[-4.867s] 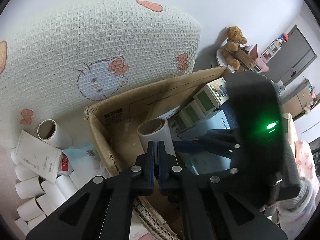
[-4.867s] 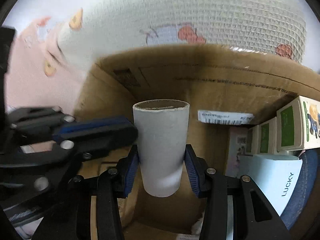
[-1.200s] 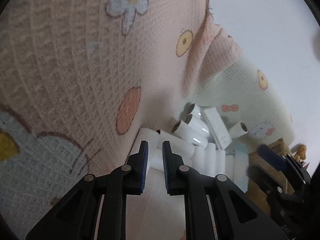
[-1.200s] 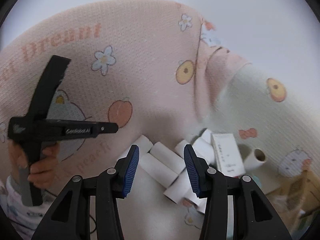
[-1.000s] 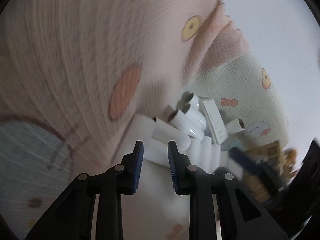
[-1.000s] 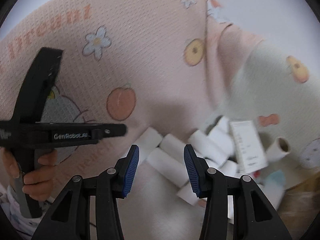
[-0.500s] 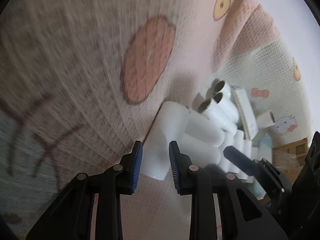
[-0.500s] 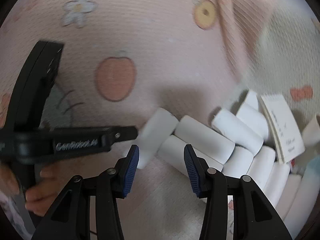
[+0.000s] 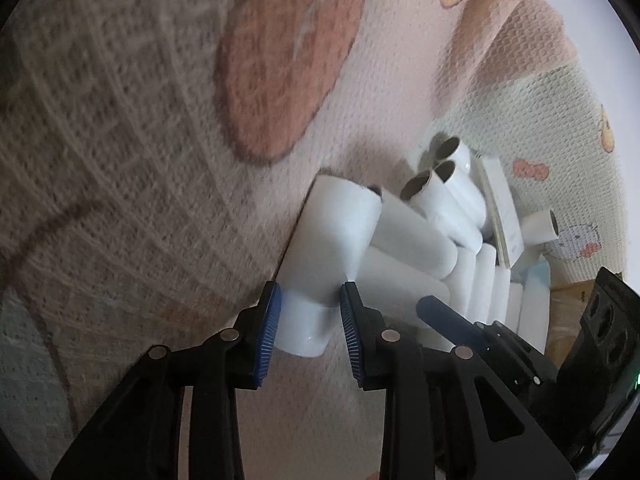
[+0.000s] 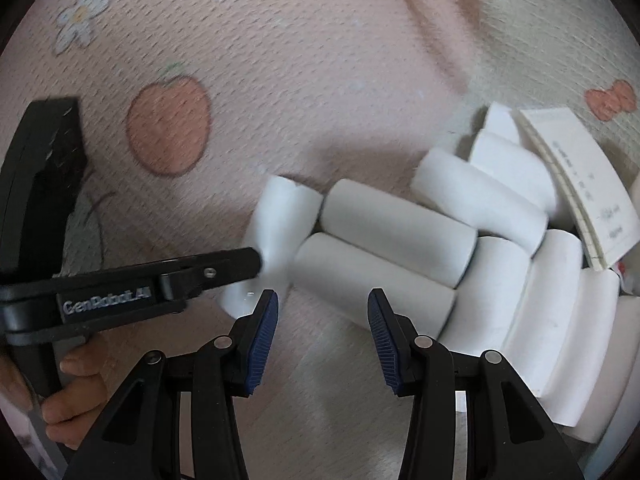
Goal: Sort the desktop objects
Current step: 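Close the right gripper around another white cardboard tube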
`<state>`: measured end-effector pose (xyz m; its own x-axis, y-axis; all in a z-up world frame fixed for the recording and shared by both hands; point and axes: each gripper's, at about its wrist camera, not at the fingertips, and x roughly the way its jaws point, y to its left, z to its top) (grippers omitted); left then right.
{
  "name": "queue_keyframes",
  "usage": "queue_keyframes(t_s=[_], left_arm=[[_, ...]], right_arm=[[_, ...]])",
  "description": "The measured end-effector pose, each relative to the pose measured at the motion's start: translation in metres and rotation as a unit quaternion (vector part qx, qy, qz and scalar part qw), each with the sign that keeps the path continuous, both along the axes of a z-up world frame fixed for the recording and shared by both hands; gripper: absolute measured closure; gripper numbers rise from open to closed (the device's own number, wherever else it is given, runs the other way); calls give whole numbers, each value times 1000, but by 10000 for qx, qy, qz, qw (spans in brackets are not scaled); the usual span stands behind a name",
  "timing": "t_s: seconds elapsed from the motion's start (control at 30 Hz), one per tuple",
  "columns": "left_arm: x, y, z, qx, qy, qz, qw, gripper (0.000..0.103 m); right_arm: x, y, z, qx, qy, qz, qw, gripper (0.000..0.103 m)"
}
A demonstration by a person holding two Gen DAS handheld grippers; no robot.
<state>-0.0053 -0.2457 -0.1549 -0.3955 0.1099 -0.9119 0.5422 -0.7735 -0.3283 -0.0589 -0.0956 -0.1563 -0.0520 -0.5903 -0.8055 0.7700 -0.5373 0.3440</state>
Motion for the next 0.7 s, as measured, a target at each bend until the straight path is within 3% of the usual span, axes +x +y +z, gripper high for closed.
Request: queue_keyframes(t_s=[0.2,0.5,0.7], left_arm=[[8,-4,-4,314,-247,53,9992,70],[10,-4,-8,601,-273,143,9977,74],[9,-5,2,215,-57,61,9997,74]], right_arm=[[25,-9,0,120,306,491,9983,60],[35,-25,-12,208,438,674,9965,60],[35,-28,-18,77,211,684,9974,60]])
